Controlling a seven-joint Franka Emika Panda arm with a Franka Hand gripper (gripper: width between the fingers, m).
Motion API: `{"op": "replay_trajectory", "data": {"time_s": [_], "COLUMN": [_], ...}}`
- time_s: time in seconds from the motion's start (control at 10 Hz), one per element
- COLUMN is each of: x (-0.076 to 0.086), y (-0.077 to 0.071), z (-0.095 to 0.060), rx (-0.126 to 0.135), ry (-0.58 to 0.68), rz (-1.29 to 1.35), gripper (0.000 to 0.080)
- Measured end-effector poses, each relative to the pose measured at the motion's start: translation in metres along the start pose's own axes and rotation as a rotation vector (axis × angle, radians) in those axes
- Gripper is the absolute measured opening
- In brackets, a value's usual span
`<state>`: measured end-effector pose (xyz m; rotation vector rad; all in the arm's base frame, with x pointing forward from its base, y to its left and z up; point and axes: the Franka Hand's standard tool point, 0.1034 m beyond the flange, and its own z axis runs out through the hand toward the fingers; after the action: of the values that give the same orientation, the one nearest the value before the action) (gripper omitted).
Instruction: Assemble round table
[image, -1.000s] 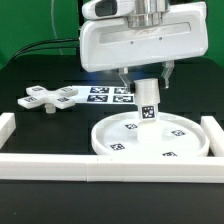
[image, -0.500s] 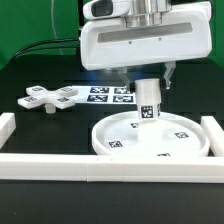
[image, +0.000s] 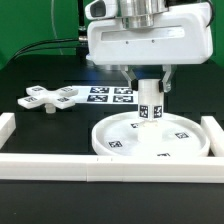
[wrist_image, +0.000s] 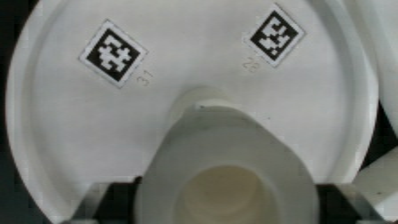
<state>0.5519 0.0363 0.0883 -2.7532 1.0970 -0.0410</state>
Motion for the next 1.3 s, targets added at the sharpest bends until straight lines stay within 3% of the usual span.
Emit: {"op": "replay_trajectory", "data": {"time_s": [0.3, 0.7, 0.8, 0.9, 1.1, 1.3], "x": [-0.0065, -0.0061, -0.0059, -0.0049, -0.0052, -0.0051], "y": [-0.0054, -0.006, -0.0061, -0.0069, -0.0066, -0.0065], "z": [0.0032, 0.0025, 0.0024, 0.0016, 0.0021, 0.0021], "rx": [0.008, 0.012, 0.012, 0.016, 0.017, 0.02], "ry": [-0.021, -0.041, -0.041, -0.039, -0.038, -0.036], "rz": [0.319, 0.398, 0.35, 0.3, 0.141, -0.021], "gripper": [0.0407, 0.0407, 0.0573, 0.0573, 0.0647, 0.0649]}}
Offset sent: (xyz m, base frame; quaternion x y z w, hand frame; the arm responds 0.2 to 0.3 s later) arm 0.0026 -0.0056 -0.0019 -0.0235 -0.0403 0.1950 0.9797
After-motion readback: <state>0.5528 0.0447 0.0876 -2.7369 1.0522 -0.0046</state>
